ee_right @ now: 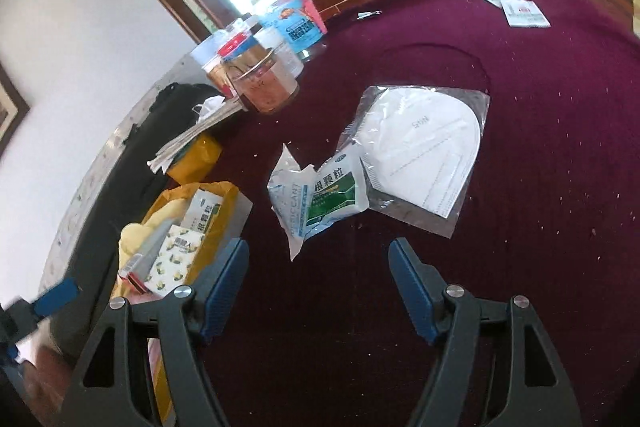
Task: Organize soft objects
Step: 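Move both grippers toward the desiccant packet and green granule packet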
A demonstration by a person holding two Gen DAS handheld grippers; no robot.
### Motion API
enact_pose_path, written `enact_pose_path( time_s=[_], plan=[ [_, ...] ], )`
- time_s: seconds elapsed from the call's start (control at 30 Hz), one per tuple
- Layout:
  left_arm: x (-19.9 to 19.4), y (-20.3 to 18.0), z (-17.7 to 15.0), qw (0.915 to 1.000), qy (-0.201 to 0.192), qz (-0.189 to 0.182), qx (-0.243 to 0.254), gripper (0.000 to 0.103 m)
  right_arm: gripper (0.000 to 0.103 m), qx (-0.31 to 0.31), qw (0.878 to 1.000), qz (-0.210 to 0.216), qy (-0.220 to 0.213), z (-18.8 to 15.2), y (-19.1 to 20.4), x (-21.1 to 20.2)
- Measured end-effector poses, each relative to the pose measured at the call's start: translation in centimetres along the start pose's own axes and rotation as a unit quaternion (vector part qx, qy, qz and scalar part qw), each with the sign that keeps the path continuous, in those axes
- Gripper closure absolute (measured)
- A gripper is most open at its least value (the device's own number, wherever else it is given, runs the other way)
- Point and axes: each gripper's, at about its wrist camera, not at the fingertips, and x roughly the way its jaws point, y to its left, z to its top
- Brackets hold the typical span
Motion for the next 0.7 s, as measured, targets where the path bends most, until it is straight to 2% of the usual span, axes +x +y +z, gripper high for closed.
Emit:
enact_pose_path(
  time_s=[0.1, 0.3, 0.47, 0.7],
  plan=[
    [0.7, -0.1, -0.2, 0.9999, 0.007, 0.007, -0.009, 0.021, 0.031, 0.012, 1.0, 0.007, 0.0, 0.0, -0.4, 0.1],
    [3.4, -0.2, -0.1, 0.9987, 0.033, 0.031, -0.023, 0.021, 0.031, 0.043, 0.999, -0.014, -0.013, 0.0, -1.7, -0.3],
    [5.3, -0.3, -0.1, 0.9977, 0.053, 0.032, -0.028, 0.021, 0.031, 0.066, 0.998, -0.015, -0.017, 0.2, -2.7, -0.5],
    [8.4, -0.3, 1.8, 0.9948, 0.084, 0.022, -0.052, 0.021, 0.031, 0.092, 0.996, 0.017, -0.004, 1.4, -3.4, -1.0]
  ],
)
